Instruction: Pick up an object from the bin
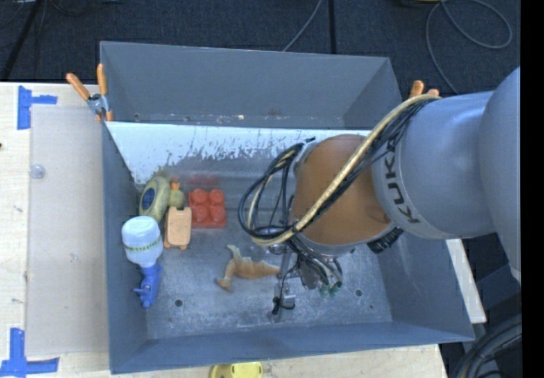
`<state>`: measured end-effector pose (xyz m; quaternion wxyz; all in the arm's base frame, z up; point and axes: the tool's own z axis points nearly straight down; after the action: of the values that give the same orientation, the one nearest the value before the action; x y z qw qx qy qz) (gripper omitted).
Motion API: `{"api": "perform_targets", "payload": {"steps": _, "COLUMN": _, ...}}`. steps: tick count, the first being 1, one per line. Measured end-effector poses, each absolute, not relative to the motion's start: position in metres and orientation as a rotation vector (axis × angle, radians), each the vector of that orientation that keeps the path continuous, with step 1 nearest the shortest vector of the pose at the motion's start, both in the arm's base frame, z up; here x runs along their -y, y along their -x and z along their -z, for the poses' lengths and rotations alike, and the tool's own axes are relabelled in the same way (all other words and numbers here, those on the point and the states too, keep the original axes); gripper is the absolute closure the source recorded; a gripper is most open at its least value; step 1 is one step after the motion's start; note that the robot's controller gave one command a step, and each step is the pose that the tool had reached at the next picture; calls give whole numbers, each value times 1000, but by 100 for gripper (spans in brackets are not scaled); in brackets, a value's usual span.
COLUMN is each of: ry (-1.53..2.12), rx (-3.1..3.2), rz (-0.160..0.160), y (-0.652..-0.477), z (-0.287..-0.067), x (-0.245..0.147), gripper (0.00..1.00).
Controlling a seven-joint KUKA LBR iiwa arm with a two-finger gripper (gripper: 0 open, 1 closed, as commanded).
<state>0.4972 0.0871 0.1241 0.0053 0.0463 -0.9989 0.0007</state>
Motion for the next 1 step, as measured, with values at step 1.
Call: {"api": "perform_targets", "payload": {"steps": 1, "ry": 10, "rx": 3129, "rz": 1, "y": -492, "z": -86, "x": -104, "gripper": 100}}
